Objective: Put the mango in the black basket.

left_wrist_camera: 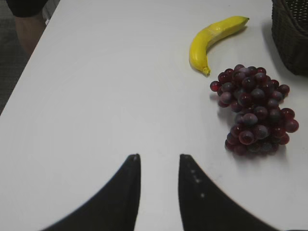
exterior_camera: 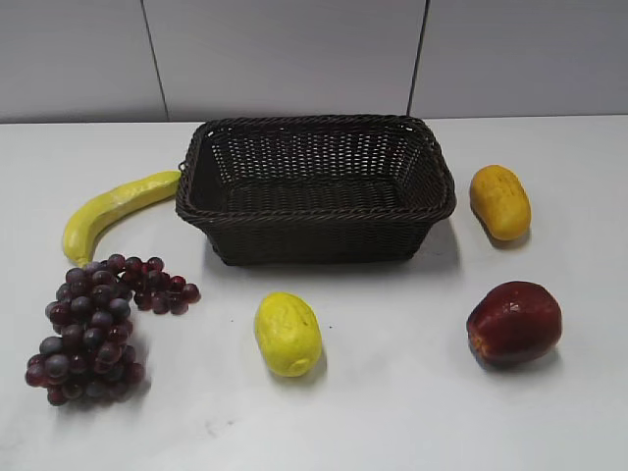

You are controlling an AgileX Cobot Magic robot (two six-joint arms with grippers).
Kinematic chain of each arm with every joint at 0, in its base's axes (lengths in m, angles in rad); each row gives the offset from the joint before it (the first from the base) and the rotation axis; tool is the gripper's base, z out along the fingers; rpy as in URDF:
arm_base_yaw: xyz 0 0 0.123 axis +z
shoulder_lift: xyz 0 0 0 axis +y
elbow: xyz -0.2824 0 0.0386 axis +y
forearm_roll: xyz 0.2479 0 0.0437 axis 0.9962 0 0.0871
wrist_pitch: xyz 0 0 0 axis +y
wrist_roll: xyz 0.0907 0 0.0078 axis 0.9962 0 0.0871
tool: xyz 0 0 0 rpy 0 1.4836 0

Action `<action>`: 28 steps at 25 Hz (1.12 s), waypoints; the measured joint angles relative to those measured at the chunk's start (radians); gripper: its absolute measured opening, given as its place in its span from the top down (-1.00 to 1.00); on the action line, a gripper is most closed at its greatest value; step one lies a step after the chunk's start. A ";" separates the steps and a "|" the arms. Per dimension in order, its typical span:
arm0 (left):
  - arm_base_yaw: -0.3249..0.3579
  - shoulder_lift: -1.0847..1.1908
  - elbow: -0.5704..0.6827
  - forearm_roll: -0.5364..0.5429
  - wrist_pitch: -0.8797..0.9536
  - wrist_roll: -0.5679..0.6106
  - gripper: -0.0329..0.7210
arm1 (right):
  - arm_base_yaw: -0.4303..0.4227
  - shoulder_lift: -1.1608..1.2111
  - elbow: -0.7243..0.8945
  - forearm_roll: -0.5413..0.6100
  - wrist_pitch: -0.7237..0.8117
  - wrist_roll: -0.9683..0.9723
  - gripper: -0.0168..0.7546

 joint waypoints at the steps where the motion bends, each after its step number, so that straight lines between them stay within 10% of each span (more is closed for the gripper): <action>1: 0.000 0.000 0.000 0.000 0.000 0.000 0.38 | 0.000 0.000 0.000 0.000 0.000 0.000 -0.52; 23: 0.000 0.000 0.000 0.000 0.000 0.000 0.38 | 0.000 0.008 -0.003 0.000 -0.008 0.000 -0.52; 28: 0.000 0.000 0.000 0.000 0.000 0.000 0.38 | 0.000 0.096 -0.015 0.000 -0.232 0.000 -0.52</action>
